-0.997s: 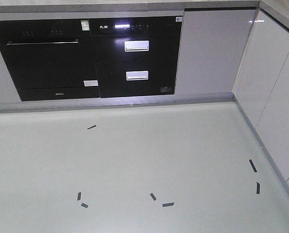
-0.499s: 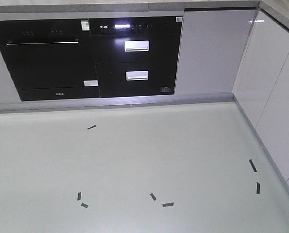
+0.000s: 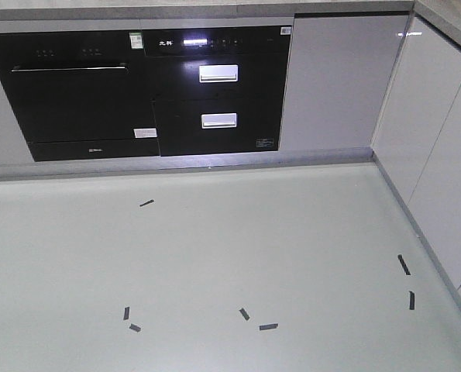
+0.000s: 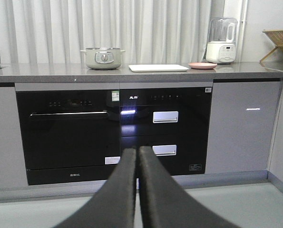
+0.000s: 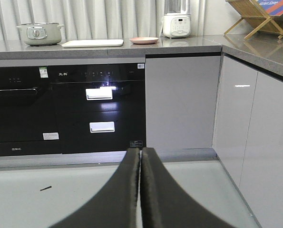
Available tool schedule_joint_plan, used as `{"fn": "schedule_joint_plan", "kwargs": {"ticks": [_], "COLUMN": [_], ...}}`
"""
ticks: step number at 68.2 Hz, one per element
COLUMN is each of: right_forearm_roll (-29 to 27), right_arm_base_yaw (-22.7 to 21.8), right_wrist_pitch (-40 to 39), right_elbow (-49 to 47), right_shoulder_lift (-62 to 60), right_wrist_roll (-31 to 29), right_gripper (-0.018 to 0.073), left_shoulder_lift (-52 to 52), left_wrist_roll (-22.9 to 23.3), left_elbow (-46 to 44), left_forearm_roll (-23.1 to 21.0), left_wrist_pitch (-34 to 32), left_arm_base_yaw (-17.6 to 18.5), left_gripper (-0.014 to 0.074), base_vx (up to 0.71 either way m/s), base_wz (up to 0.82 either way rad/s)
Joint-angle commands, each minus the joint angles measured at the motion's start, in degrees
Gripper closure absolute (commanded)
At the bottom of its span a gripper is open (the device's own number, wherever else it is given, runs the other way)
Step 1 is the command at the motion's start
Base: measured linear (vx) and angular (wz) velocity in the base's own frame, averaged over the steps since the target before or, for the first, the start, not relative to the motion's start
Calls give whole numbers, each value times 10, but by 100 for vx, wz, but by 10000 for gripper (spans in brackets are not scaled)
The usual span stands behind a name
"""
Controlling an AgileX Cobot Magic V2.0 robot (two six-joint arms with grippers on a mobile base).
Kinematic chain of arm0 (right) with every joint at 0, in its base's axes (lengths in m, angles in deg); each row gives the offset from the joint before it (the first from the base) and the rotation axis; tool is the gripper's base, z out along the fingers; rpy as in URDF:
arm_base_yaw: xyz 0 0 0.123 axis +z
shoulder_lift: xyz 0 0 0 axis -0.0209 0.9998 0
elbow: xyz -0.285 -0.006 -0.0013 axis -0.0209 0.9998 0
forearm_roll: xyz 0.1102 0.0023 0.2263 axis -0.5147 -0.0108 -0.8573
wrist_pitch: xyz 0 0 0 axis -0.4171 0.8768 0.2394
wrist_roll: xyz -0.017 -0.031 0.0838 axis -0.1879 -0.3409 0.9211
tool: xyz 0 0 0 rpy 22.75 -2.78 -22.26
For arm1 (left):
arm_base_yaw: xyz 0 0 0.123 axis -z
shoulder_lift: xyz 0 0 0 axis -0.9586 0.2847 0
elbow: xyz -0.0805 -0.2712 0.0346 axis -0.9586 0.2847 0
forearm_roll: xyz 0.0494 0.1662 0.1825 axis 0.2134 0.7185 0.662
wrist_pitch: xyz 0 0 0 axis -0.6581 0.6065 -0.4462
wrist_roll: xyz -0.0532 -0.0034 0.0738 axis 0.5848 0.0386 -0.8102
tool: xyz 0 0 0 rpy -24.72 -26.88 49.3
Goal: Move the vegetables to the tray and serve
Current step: 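Drive the base forward to the counter with the pot and tray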
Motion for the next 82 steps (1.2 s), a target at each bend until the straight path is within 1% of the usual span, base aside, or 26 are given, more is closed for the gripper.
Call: {"fn": "schedule_joint_plan", "kwargs": {"ticks": [1, 82], "right_forearm_roll": [4, 4], "right_arm_base_yaw": [-3, -3], "right_wrist_pitch": [-39, -39], "right_elbow": [4, 4], "right_shoulder_lift": [-1, -1], "right_wrist_roll": [-2, -2], "right_gripper": [567, 567], "left_shoulder_lift": [-8, -8], "left_wrist_roll": [4, 4], "left_elbow": [15, 15], "left_forearm_roll": [0, 0], "left_wrist_pitch": [-40, -40], "left_arm_base_yaw": [-1, -1], "left_gripper": [603, 603], "base_vx": [0, 2], "base_wz": [0, 1]}}
